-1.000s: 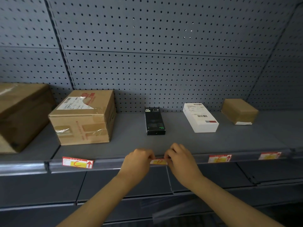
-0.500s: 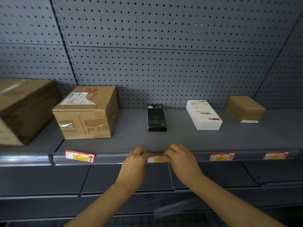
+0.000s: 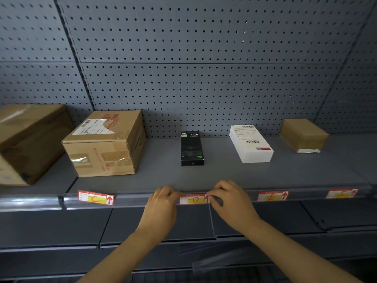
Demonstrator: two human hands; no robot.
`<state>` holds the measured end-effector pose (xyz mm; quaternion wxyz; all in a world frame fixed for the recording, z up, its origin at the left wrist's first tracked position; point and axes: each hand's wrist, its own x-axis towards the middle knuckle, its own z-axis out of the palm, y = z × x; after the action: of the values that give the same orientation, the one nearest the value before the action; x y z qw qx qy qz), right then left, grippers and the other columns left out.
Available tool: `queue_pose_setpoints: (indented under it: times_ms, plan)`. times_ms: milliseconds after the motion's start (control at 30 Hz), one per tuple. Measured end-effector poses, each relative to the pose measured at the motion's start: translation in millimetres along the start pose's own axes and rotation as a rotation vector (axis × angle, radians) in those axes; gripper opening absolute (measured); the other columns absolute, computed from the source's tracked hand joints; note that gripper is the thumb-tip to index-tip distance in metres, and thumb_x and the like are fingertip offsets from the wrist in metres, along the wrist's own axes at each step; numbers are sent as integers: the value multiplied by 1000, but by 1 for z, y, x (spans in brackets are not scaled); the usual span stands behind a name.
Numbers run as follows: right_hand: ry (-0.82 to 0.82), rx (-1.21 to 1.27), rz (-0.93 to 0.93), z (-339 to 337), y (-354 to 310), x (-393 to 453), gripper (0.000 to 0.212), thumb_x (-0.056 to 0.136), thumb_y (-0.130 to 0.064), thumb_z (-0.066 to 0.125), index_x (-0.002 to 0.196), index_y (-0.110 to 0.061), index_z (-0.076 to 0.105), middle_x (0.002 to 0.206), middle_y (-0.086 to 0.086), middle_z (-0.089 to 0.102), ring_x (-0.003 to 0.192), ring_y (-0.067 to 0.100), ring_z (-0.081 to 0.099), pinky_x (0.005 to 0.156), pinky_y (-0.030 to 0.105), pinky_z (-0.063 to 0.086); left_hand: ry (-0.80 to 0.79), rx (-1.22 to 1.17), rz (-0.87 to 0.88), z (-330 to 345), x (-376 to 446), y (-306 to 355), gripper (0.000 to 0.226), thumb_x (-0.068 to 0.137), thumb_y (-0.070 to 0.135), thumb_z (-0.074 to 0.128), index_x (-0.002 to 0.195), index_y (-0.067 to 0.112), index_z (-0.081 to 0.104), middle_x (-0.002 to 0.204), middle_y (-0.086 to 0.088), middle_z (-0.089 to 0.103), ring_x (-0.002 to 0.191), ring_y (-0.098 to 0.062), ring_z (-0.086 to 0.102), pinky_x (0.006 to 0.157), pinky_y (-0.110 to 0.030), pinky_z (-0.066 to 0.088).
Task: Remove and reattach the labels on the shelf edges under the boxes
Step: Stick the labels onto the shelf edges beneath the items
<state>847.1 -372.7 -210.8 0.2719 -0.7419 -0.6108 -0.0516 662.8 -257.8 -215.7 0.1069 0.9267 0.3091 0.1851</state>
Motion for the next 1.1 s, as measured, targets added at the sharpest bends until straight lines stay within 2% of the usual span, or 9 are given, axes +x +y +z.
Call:
queue_pose_setpoints:
  times_ms: [167, 300, 600, 700, 800, 867, 967, 1100]
  plan:
    - [0, -35, -50, 0, 1, -2, 15, 86, -19, 67, 98, -17, 74, 91, -2, 69, 85, 12, 61, 72, 22, 50, 5, -78, 8, 0, 1, 1, 44, 91, 0, 49, 127, 22, 60, 120, 2, 60, 111, -15, 53, 98, -22, 43]
    - [17, -18, -16, 4, 0, 0, 12, 87, -19, 65, 96, -16, 73, 94, -1, 67, 88, 11, 58, 76, 19, 46, -2, -120, -3, 0, 3, 2, 44, 89, -4, 49, 126, 18, 61, 121, -1, 60, 112, -17, 53, 99, -21, 43]
    - [-38, -30, -9, 4, -1, 2, 16, 92, -18, 57, 98, -14, 71, 99, 1, 65, 93, 13, 56, 81, 22, 47, -33, -107, 23, 0, 6, 2, 43, 89, 0, 52, 126, 19, 61, 121, 0, 59, 112, -16, 53, 100, -22, 44]
    - [-15, 121, 114, 2, -1, 3, 8, 89, -17, 63, 91, -17, 70, 91, -5, 64, 85, 6, 56, 76, 15, 49, -39, -96, 29, -6, 7, 0, 41, 88, 1, 50, 121, 20, 64, 118, 1, 61, 108, -17, 56, 92, -27, 51]
    - [177, 436, 403, -10, 9, 15, 11, 86, -12, 66, 90, -22, 69, 85, -10, 66, 80, 2, 62, 67, 4, 44, -15, -98, -18, -16, 6, -6, 38, 86, 2, 51, 117, 20, 65, 117, 1, 63, 108, -19, 59, 87, -34, 53]
    - [247, 517, 505, -22, 18, 28, 12, 87, -11, 65, 91, -22, 68, 87, -7, 68, 83, 7, 63, 70, 9, 44, 21, -82, -44, -25, 6, -13, 35, 87, 4, 56, 117, 18, 66, 117, -1, 65, 108, -21, 60, 89, -34, 53]
    - [207, 488, 506, -36, 23, 43, 13, 89, -11, 61, 92, -20, 70, 91, -6, 68, 86, 9, 62, 76, 19, 45, 52, -51, -86, -44, 6, -27, 30, 85, 6, 61, 114, 15, 67, 116, -3, 66, 106, -23, 61, 92, -33, 50]
    - [119, 383, 412, -29, 0, 43, 16, 91, -8, 57, 97, -17, 69, 93, -4, 65, 85, 8, 59, 68, 7, 38, 58, -19, -134, -68, 0, -49, 27, 85, 8, 62, 111, 13, 67, 113, -6, 65, 103, -27, 61, 87, -37, 51]
